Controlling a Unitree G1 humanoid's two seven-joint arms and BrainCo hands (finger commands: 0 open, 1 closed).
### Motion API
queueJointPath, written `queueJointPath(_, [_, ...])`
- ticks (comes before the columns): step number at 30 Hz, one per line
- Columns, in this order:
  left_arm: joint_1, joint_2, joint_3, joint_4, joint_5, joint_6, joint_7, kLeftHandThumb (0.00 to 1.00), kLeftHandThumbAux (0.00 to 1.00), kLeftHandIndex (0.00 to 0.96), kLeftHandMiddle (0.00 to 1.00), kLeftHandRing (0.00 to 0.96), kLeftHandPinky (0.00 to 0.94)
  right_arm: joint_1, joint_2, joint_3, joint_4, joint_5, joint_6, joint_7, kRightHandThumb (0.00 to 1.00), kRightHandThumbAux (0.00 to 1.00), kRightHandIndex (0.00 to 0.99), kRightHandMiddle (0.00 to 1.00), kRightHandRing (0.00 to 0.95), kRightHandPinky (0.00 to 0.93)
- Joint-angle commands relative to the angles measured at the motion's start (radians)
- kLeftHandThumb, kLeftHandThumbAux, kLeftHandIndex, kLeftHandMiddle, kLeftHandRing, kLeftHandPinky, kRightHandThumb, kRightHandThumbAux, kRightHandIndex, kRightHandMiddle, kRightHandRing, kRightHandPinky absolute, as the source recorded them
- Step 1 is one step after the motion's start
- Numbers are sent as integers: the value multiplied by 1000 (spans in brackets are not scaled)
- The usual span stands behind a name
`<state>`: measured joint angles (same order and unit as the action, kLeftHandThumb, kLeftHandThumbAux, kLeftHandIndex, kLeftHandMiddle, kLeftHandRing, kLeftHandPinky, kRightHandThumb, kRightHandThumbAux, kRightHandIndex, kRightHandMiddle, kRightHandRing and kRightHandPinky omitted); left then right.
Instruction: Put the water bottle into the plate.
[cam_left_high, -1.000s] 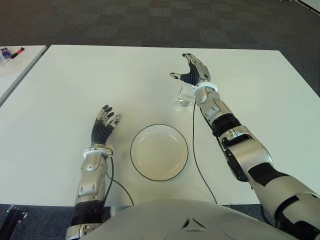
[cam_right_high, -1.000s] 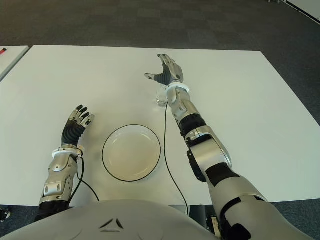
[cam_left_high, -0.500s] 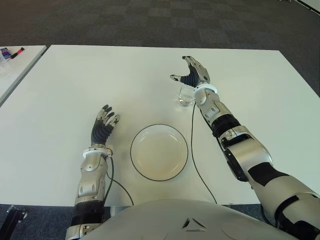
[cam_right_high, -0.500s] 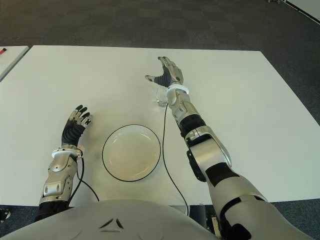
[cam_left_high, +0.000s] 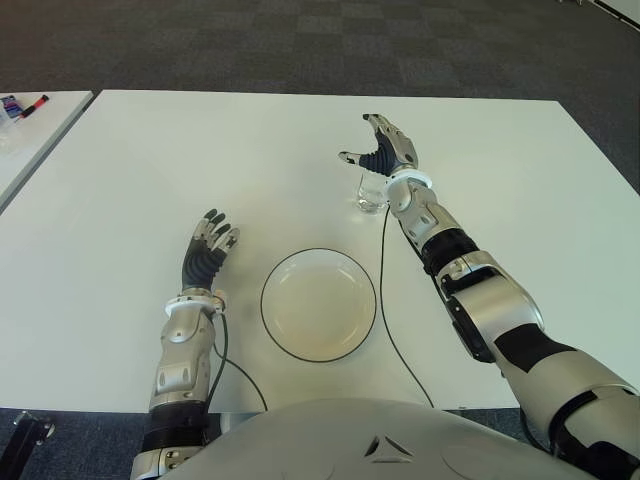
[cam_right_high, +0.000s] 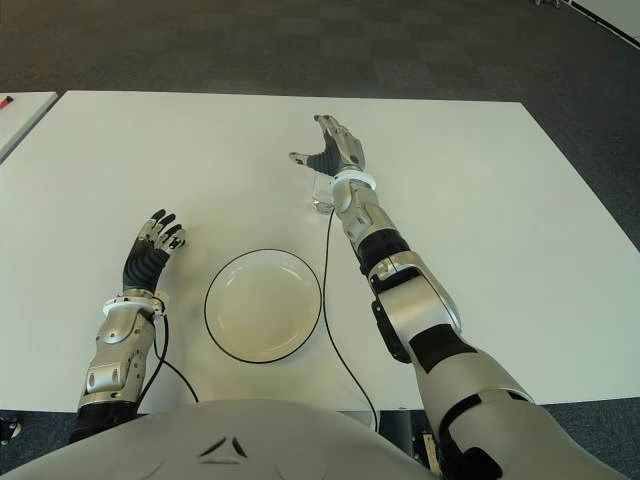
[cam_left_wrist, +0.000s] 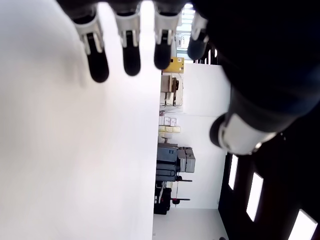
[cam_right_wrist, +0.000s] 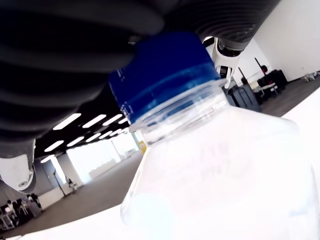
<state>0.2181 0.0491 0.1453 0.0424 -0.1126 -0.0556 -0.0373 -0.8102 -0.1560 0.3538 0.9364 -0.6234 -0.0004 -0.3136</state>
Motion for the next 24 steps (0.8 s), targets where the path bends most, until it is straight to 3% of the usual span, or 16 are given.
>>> queueJointPath(1, [-1, 4, 3, 11, -8, -9, -15, 404, 657, 78, 119, 144, 208, -16, 7, 9, 13, 6, -7, -1, 294, 464, 30, 83, 129, 215])
queueJointPath(14, [2, -1, 0, 7, -5, -27, -5, 426, 627, 84, 141, 180, 259, -13, 9, 13, 14, 12, -9, -2, 280, 468, 25, 72, 113, 198])
queueJointPath(24, [0, -3, 1, 15, 10, -27, 12, 428, 636, 82, 136, 165, 220, -12, 10, 15, 15, 13, -11, -6, 273, 472, 28, 85, 126, 212])
